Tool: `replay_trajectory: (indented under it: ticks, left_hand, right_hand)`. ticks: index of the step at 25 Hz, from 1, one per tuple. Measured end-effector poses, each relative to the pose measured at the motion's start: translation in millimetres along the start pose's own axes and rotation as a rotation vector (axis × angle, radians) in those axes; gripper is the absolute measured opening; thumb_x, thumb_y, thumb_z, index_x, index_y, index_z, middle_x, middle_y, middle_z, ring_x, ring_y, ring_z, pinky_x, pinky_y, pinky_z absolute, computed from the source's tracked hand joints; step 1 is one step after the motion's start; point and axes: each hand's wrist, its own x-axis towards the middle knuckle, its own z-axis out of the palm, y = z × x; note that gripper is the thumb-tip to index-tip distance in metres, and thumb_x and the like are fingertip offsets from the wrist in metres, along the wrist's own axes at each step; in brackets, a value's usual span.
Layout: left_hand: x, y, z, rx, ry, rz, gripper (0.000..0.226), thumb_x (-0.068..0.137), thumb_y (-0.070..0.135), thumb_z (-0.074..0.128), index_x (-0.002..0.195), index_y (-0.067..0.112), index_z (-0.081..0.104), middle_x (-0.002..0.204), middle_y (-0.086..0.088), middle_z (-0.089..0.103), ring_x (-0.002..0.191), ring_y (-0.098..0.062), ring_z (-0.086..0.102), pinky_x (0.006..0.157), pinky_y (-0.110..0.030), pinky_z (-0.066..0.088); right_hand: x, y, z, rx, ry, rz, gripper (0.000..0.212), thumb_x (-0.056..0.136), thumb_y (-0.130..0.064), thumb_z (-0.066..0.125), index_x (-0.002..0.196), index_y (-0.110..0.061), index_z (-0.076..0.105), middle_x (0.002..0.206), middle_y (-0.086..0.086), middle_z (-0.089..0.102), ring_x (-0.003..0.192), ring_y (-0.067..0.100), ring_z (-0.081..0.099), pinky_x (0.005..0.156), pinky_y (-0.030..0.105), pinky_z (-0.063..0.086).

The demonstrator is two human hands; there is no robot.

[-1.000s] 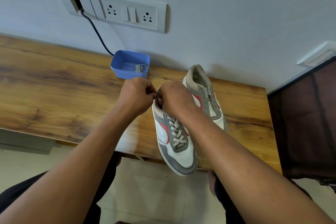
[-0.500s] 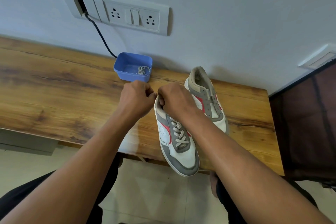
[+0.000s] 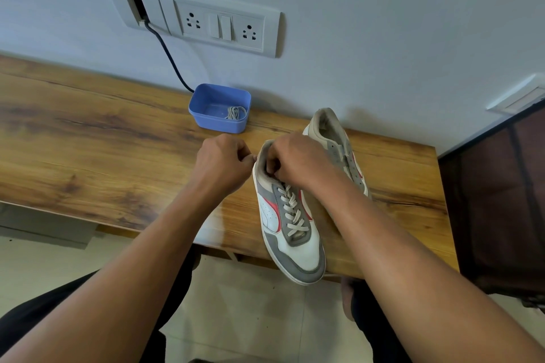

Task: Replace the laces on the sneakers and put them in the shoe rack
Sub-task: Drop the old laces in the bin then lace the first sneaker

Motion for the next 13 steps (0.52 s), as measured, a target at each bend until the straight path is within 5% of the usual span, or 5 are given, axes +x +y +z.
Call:
replay_trajectory:
  ticks: [3, 7, 10, 13]
  left_hand:
    - [0, 0, 1, 0.0, -0.005, 0.002, 0.018, 0.094, 0.029, 0.068, 0.085, 0.016, 0.076, 0.065, 0.009, 0.065, 0.074, -0.012, 0.065, 0.057, -0.02, 0.041]
    - [-1, 0, 4, 0.017, -0.017, -0.012, 0.02, 0.093, 0.03, 0.069, 0.08, 0.016, 0.075, 0.068, 0.007, 0.067, 0.071, -0.01, 0.063, 0.054, -0.022, 0.041]
    - [-10, 2, 7, 0.014, -0.032, -0.044, 0.019, 0.094, 0.028, 0.068, 0.083, 0.014, 0.073, 0.073, 0.004, 0.067, 0.072, -0.013, 0.063, 0.057, -0.028, 0.051]
    - [-36, 14, 14, -0.019, -0.046, -0.076, 0.03, 0.093, 0.043, 0.067, 0.106, 0.017, 0.064, 0.088, -0.001, 0.069, 0.079, -0.018, 0.064, 0.067, -0.039, 0.057]
  right_hand:
    - [5, 1, 12, -0.033, 0.05, 0.045, 0.013, 0.09, -0.016, 0.066, 0.089, -0.026, 0.075, 0.085, -0.004, 0.063, 0.085, 0.025, 0.066, 0.06, 0.027, 0.037]
    - [-1, 9, -1, 0.126, 0.117, 0.038, 0.02, 0.088, -0.013, 0.067, 0.094, -0.028, 0.079, 0.098, -0.006, 0.073, 0.09, 0.017, 0.069, 0.072, 0.03, 0.053]
    - [-16, 27, -19, 0.277, 0.223, 0.07, 0.012, 0.089, -0.018, 0.073, 0.089, -0.029, 0.079, 0.086, -0.016, 0.069, 0.085, 0.005, 0.062, 0.075, 0.023, 0.049]
    - [-34, 52, -26, 0.35, 0.36, 0.161, 0.015, 0.085, -0.015, 0.074, 0.086, -0.029, 0.078, 0.09, -0.013, 0.072, 0.086, 0.01, 0.069, 0.081, 0.034, 0.059]
